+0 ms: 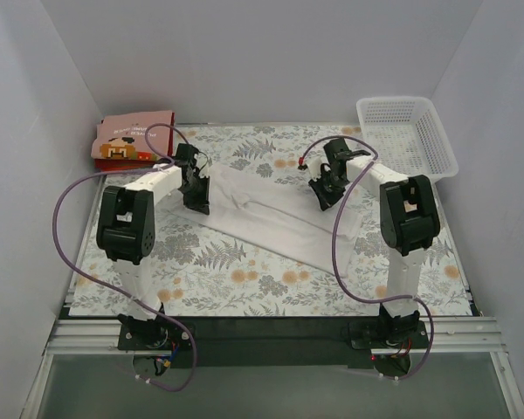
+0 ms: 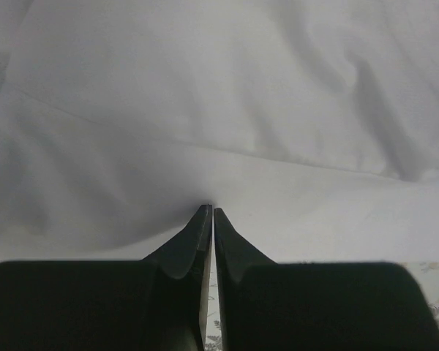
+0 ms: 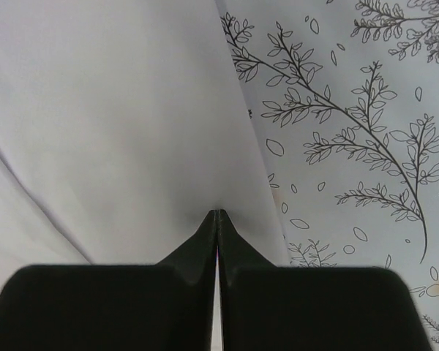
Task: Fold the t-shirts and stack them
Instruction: Fold the tshirt
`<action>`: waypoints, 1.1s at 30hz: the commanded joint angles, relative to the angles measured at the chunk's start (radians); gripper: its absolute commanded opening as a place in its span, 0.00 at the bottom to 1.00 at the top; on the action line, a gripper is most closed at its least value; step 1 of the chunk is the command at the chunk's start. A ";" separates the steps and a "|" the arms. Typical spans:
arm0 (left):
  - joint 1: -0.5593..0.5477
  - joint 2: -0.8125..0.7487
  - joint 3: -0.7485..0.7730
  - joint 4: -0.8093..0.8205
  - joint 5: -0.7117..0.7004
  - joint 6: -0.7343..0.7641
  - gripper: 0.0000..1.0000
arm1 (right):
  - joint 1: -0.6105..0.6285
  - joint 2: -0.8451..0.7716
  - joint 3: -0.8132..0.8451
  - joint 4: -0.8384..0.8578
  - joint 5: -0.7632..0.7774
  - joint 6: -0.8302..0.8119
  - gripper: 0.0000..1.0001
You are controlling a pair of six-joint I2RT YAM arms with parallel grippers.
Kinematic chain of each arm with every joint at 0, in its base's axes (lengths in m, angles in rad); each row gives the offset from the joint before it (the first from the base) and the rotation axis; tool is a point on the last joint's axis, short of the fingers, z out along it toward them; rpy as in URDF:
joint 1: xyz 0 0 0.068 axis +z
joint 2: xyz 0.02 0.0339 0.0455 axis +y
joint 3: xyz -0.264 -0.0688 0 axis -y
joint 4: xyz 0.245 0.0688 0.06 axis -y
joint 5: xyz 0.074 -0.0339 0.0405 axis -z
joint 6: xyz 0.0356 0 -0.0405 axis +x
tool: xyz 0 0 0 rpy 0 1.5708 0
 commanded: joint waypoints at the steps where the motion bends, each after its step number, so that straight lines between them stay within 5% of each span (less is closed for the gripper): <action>1: 0.000 0.054 0.047 -0.009 -0.103 0.006 0.03 | 0.009 -0.018 -0.057 -0.031 0.022 -0.042 0.01; 7: 0.000 0.252 0.230 -0.015 -0.154 0.041 0.02 | 0.078 -0.099 -0.263 -0.031 -0.025 -0.042 0.01; 9: 0.000 0.361 0.412 -0.032 -0.146 0.057 0.02 | 0.144 -0.159 -0.362 -0.037 -0.061 -0.033 0.01; 13: 0.000 0.510 0.809 -0.134 -0.001 0.061 0.08 | 0.314 -0.289 -0.458 -0.095 -0.353 -0.059 0.01; 16: -0.005 0.503 0.945 -0.153 0.041 0.058 0.18 | 0.345 -0.357 -0.388 -0.120 -0.505 -0.042 0.01; 25: -0.005 0.056 0.348 0.031 0.150 0.055 0.25 | 0.198 -0.212 -0.053 -0.082 -0.418 0.114 0.03; 33: -0.003 -0.033 0.101 0.065 0.154 0.023 0.28 | 0.186 -0.002 0.220 0.092 -0.387 0.286 0.06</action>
